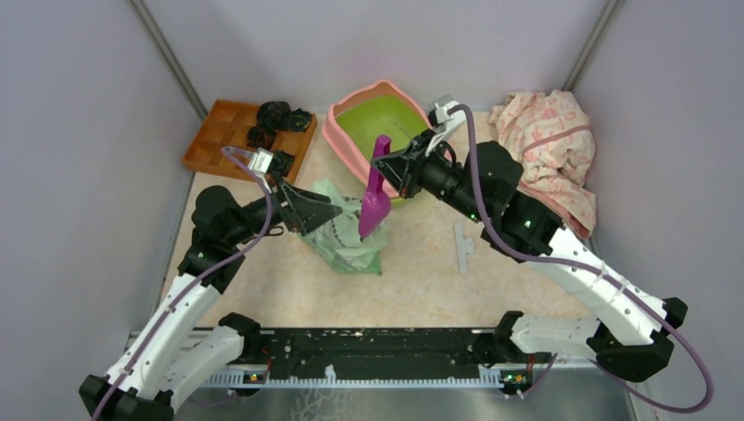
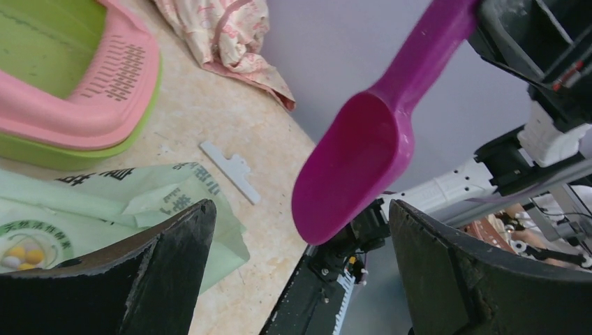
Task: Fill the litter box with clean litter
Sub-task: Pick up the spatula from the center of the board.
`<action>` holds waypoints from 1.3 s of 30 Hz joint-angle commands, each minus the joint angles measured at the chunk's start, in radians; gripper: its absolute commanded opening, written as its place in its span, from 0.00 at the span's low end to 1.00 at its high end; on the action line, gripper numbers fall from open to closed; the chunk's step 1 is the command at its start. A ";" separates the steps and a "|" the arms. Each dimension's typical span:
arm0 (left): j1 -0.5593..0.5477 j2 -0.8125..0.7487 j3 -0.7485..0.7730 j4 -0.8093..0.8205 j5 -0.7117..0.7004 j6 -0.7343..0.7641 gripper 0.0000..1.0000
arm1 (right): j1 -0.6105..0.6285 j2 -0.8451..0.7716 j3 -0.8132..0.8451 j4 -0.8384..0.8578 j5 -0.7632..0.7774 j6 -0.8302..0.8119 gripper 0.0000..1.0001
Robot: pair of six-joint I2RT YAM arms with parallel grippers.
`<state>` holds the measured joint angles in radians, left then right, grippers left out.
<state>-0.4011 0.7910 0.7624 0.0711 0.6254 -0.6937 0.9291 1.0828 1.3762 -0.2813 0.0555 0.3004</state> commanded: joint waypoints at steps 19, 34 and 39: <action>0.004 0.053 -0.081 0.416 0.224 -0.148 0.88 | -0.073 0.100 0.034 0.358 -0.209 0.198 0.00; 0.004 0.108 0.055 0.165 0.228 0.027 0.00 | -0.076 0.080 0.046 0.200 -0.226 0.179 0.08; 0.004 0.113 0.182 -0.128 0.170 0.214 0.00 | -0.090 0.013 0.082 -0.088 -0.189 0.085 0.32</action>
<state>-0.4122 0.8940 0.8566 0.2142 0.9138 -0.6388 0.8322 1.1839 1.3991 -0.1394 -0.0921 0.4702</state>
